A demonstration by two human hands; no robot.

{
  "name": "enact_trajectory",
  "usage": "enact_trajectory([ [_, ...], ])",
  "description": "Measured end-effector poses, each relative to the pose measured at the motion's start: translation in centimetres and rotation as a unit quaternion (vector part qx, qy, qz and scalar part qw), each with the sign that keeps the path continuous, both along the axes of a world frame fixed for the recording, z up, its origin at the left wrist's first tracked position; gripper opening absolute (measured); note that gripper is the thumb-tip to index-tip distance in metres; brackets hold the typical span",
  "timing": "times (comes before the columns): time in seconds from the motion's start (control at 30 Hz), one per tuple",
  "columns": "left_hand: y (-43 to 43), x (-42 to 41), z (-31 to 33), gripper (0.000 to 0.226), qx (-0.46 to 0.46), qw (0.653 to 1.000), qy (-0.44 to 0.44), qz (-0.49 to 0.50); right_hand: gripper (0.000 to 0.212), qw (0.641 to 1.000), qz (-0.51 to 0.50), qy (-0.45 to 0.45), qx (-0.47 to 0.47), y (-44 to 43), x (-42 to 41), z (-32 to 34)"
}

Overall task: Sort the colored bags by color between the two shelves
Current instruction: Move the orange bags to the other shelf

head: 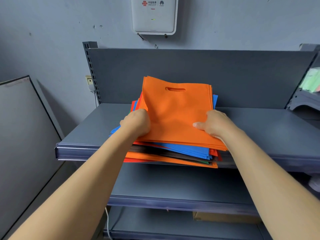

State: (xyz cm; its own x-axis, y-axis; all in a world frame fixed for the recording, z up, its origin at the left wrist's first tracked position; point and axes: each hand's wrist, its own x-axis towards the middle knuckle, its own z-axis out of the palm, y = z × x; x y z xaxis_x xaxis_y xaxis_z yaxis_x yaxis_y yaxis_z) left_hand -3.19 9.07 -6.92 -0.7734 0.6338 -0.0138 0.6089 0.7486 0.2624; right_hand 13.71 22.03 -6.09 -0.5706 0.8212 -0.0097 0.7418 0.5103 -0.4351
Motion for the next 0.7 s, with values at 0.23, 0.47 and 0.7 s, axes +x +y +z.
enact_trajectory([
  [0.23,0.6,-0.7,0.6,0.031,0.008,0.999,-0.020,0.023,0.043,1.000,-0.002,-0.005,-0.001,0.0,-0.1,0.0],
  [0.47,-0.8,2.1,1.0,0.013,0.119,0.989,0.068,-0.062,0.046,1.000,-0.004,0.003,-0.001,0.4,0.1,-0.2],
  [0.7,-1.3,3.0,0.9,0.027,0.107,0.973,0.168,-0.117,0.047,1.000,-0.012,-0.001,0.005,0.6,-0.4,-0.1],
])
